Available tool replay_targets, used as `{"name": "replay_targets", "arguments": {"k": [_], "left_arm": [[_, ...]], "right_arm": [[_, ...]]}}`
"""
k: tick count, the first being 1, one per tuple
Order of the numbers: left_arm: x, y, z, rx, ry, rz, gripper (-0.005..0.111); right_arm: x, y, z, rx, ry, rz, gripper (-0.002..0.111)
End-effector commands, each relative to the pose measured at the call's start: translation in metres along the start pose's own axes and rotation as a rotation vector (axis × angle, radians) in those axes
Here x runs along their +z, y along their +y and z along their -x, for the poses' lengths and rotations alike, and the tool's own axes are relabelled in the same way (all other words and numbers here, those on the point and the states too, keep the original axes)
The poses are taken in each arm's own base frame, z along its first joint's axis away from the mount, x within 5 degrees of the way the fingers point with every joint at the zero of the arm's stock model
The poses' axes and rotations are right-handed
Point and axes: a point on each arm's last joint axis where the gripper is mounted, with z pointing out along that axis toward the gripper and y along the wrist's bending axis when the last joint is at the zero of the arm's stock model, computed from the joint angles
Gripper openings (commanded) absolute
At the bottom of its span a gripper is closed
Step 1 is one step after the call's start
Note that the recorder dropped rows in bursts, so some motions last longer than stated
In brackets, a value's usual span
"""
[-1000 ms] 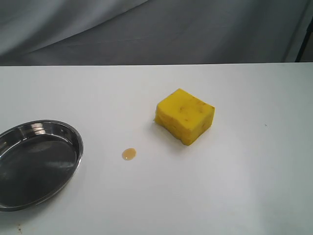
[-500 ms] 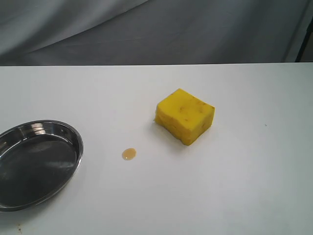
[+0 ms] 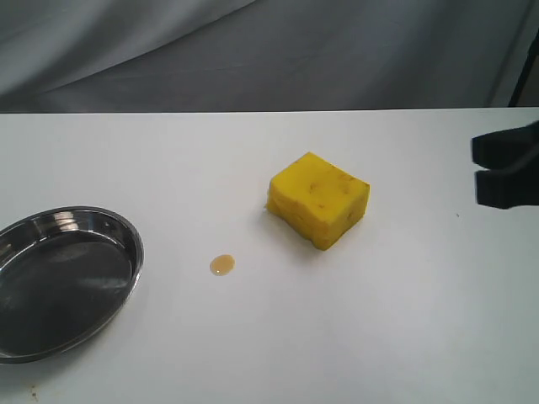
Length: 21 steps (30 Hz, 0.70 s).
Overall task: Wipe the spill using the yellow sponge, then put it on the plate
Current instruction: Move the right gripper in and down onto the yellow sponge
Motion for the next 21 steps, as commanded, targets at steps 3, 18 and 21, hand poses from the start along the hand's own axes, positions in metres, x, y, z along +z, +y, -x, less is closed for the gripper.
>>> {"name": "replay_targets", "arguments": {"k": [3,18,21], "left_arm": [[0.000,0.000,0.000,-0.001,-0.010,0.002,0.000],[0.000,0.000,0.000,-0.001,-0.010,0.002,0.000],[0.000,0.000,0.000,-0.001,-0.010,0.002,0.000]], "right_arm": [[0.050,0.007,0.025,-0.078,0.177,0.067,0.000],[0.171,0.018,0.009,-0.108,0.394,0.173,0.057],[0.194,0.026,0.001,-0.210,0.396,0.192,0.060]]}}
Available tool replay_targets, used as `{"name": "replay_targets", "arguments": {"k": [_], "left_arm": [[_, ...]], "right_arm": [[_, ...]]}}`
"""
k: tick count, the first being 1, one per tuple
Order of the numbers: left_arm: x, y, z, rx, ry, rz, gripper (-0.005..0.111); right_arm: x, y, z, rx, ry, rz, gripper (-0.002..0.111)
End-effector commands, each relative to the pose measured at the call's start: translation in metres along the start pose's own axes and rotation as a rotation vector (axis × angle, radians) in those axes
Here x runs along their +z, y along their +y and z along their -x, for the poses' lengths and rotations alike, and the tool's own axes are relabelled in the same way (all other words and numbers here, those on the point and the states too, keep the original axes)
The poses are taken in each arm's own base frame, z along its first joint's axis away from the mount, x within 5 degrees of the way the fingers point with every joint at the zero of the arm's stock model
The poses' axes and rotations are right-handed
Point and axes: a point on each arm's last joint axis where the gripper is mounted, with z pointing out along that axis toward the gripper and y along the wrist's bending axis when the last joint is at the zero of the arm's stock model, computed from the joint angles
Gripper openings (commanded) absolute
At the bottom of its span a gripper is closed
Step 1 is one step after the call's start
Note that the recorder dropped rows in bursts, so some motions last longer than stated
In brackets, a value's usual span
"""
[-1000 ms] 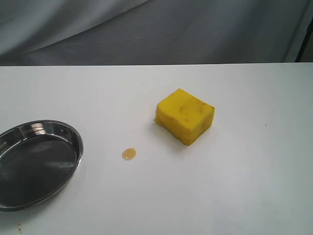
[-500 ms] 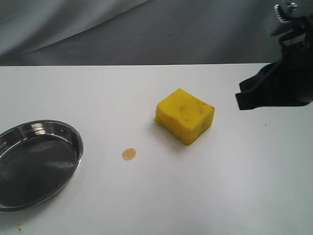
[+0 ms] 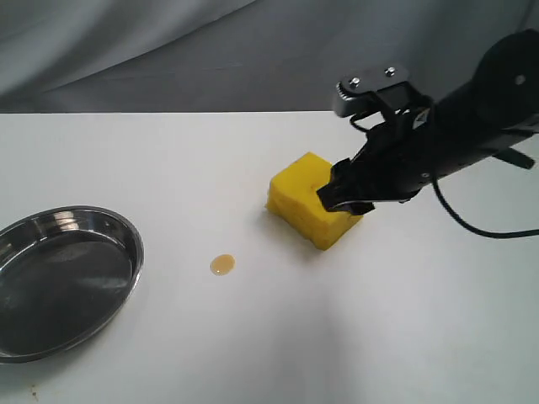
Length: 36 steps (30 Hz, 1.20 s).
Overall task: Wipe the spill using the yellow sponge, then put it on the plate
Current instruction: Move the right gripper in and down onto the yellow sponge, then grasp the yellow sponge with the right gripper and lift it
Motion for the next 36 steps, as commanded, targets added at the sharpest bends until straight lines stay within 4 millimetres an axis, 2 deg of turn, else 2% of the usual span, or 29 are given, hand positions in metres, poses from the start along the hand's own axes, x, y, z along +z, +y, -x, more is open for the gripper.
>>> {"name": "replay_targets", "arguments": {"k": [1,10,16,19,25,28,31,36], "left_arm": [[0.000,0.000,0.000,-0.001,-0.010,0.002,0.000],[0.000,0.000,0.000,-0.001,-0.010,0.002,0.000],[0.000,0.000,0.000,-0.001,-0.010,0.002,0.000],[0.000,0.000,0.000,-0.001,-0.010,0.002,0.000],[0.000,0.000,0.000,-0.001,-0.010,0.002,0.000],[0.000,0.000,0.000,-0.001,-0.010,0.002,0.000],[0.000,0.000,0.000,-0.001,-0.010,0.002,0.000],[0.000,0.000,0.000,-0.001,-0.010,0.002,0.000]], "right_arm": [[0.032,0.005,0.006,-0.144,-0.005,-0.003,0.060],[0.072,-0.005,0.020,-0.230,-0.018,-0.064,0.064],[0.095,-0.009,0.015,-0.242,0.015,-0.070,0.063],[0.100,-0.012,0.011,-0.272,0.037,-0.079,0.053],[0.100,-0.011,0.010,-0.272,0.049,-0.074,0.021],[0.102,-0.011,0.006,-0.274,0.083,-0.061,0.000],[0.101,-0.012,0.005,-0.311,0.106,-0.068,0.000],[0.085,-0.011,0.012,-0.344,0.079,-0.085,0.000]]}}
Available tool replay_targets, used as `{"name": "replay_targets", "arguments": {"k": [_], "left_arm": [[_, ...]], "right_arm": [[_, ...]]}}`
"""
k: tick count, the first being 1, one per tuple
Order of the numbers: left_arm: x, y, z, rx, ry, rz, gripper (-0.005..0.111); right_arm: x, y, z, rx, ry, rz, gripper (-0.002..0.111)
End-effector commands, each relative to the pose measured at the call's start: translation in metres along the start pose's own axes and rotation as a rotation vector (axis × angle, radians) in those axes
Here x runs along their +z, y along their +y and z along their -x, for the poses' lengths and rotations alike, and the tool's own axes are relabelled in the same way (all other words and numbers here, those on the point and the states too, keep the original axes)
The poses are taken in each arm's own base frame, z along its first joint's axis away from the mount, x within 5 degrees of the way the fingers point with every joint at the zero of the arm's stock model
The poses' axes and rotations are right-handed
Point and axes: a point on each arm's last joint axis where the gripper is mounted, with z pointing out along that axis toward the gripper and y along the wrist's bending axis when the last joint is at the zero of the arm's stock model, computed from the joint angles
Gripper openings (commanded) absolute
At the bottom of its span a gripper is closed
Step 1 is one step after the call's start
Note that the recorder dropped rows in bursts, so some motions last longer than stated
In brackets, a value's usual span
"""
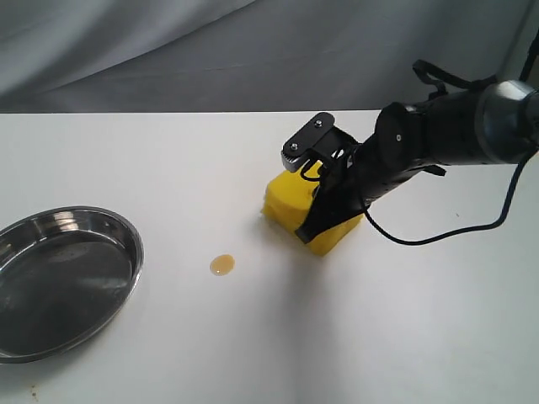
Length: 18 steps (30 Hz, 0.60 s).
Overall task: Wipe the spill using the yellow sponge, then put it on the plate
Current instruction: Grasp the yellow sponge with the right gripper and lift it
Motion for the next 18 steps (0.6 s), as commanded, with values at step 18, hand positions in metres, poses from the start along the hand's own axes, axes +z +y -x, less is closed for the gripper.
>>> {"name": "replay_targets", "arguments": {"k": [18], "left_arm": [[0.000,0.000,0.000,-0.001,-0.010,0.002,0.000]], "right_arm": [[-0.052,0.016,0.020,-0.040,-0.082,0.043,0.000]]}}
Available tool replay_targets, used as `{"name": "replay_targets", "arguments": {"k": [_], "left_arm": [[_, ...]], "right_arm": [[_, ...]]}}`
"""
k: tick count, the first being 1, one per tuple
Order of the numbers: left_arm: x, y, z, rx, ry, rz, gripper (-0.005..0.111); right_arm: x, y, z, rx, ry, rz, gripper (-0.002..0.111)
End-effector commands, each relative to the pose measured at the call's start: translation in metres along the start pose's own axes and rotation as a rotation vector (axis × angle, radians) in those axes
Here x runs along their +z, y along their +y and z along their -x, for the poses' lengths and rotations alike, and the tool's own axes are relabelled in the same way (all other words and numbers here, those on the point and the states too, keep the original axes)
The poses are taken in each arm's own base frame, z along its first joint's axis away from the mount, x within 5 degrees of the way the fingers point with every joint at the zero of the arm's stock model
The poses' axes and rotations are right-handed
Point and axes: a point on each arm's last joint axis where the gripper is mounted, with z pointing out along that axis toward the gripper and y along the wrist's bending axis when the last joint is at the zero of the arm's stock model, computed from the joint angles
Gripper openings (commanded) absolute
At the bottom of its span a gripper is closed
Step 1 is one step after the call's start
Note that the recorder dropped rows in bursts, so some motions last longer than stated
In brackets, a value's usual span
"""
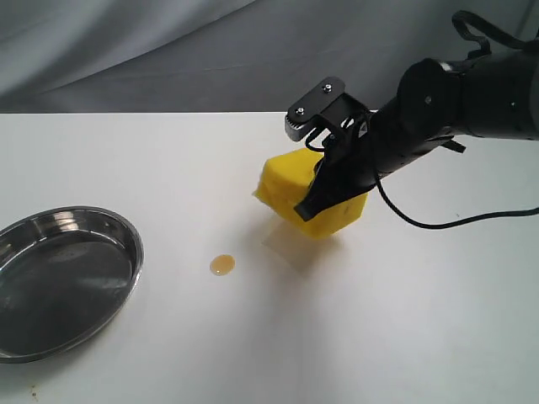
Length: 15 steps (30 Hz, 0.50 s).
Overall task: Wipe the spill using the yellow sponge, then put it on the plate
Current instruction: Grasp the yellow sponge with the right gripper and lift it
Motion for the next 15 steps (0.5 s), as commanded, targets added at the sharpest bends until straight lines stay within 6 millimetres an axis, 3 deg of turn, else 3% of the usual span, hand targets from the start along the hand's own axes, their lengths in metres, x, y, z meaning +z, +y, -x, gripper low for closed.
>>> {"name": "replay_targets", "arguments": {"k": [1,10,15], "left_arm": [[0.000,0.000,0.000,-0.001,-0.010,0.002,0.000],[0.000,0.000,0.000,-0.001,-0.010,0.002,0.000],[0.000,0.000,0.000,-0.001,-0.010,0.002,0.000]], "right_arm": [[-0.002,0.017,0.006,-0.063,-0.014,0.038,0.000],[0.000,0.072,0.020,-0.221,-0.039,0.119,0.000],[0.016,0.096,0.017,-0.271,0.005,0.168,0.000]]}}
